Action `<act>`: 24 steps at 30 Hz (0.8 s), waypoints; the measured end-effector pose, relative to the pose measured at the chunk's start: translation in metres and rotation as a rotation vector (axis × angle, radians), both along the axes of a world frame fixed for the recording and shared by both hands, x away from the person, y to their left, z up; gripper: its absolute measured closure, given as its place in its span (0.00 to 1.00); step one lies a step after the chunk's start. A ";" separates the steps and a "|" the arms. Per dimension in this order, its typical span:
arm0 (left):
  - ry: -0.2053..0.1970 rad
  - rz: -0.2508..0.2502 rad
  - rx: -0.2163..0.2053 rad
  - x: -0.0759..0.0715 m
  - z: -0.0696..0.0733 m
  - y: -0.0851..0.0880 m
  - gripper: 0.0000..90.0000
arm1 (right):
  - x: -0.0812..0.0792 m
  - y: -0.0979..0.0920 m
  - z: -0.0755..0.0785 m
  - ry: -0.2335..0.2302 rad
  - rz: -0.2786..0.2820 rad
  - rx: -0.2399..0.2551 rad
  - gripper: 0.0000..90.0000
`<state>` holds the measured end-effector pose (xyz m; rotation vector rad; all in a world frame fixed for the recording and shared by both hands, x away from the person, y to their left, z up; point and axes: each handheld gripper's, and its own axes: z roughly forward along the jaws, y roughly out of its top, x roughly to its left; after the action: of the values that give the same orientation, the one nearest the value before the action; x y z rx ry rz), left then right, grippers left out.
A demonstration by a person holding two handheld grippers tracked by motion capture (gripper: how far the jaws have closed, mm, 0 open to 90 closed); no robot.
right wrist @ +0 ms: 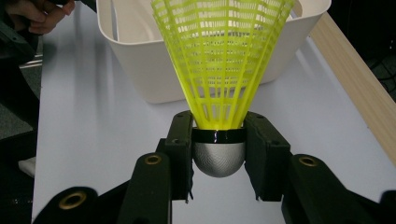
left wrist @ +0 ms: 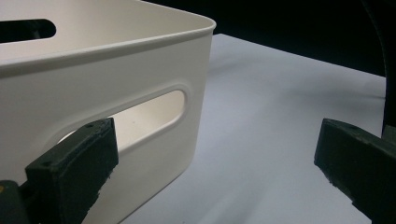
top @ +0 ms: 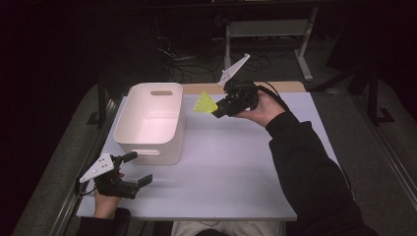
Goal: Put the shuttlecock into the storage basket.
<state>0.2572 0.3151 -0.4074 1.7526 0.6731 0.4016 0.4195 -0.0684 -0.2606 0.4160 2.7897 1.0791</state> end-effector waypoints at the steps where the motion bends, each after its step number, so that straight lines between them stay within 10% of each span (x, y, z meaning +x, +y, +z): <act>1: -0.001 0.000 0.000 0.000 0.000 0.000 0.00 | 0.000 0.001 0.001 -0.002 0.004 0.002 0.70; 24: 0.001 -0.001 0.001 0.000 0.000 0.000 0.00 | 0.003 0.018 0.011 -0.012 0.026 0.005 0.70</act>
<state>0.2573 0.3152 -0.4073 1.7544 0.6732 0.4002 0.4227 -0.0500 -0.2499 0.3732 2.7906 1.0900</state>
